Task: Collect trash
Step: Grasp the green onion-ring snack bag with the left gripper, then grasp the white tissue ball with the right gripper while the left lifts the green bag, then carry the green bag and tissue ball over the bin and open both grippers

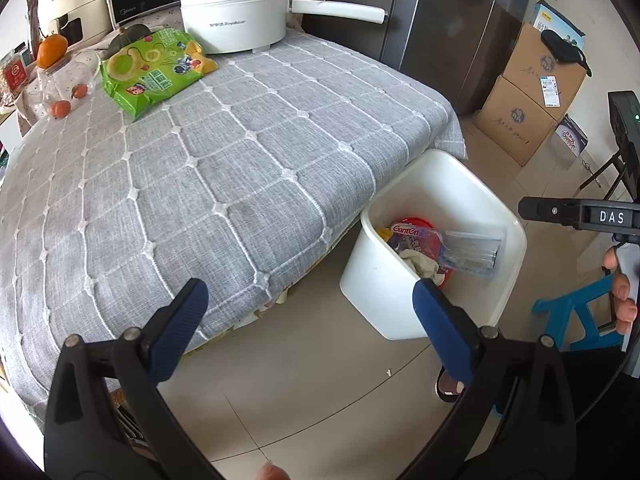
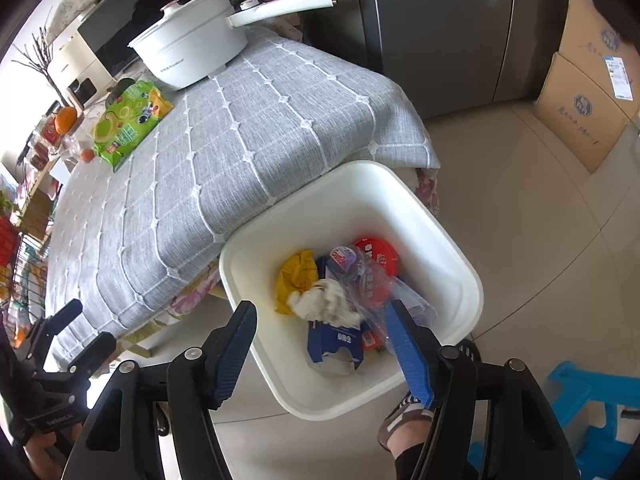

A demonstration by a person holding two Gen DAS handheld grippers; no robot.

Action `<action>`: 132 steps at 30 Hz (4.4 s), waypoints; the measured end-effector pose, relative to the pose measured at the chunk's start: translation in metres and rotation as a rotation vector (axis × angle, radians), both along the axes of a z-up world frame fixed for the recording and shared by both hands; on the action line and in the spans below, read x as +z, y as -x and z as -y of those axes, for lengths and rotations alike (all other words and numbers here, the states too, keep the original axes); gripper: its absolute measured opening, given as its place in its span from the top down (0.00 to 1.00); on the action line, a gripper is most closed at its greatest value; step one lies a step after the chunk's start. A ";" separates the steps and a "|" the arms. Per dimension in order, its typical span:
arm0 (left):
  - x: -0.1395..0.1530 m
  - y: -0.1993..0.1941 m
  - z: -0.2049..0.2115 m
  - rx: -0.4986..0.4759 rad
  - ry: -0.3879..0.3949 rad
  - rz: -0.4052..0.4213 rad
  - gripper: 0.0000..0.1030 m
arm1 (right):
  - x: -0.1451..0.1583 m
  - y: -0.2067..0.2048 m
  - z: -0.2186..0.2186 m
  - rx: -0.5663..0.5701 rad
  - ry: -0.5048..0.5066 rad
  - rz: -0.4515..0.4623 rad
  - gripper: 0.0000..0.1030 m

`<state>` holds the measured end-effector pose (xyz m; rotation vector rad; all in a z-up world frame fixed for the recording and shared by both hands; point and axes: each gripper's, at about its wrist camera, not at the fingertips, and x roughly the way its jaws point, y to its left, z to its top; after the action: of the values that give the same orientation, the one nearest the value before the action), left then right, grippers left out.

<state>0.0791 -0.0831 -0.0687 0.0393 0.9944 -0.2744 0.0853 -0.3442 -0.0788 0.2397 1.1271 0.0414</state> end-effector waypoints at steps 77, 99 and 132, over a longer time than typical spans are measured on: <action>0.030 -0.165 -0.339 0.488 0.181 0.249 0.91 | 0.005 -0.260 -0.308 0.333 0.139 0.241 0.19; -0.003 -0.169 -0.345 0.518 0.074 0.176 0.91 | -0.045 -0.369 -0.398 0.377 0.113 0.252 0.75; 0.074 -0.049 -0.120 0.129 0.144 0.197 0.92 | 0.086 -0.081 -0.160 0.302 0.188 0.347 0.75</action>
<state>0.1284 0.0366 0.0052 -0.1263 0.7764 -0.2188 0.1661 -0.1844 0.0076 -0.1050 0.8068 0.2350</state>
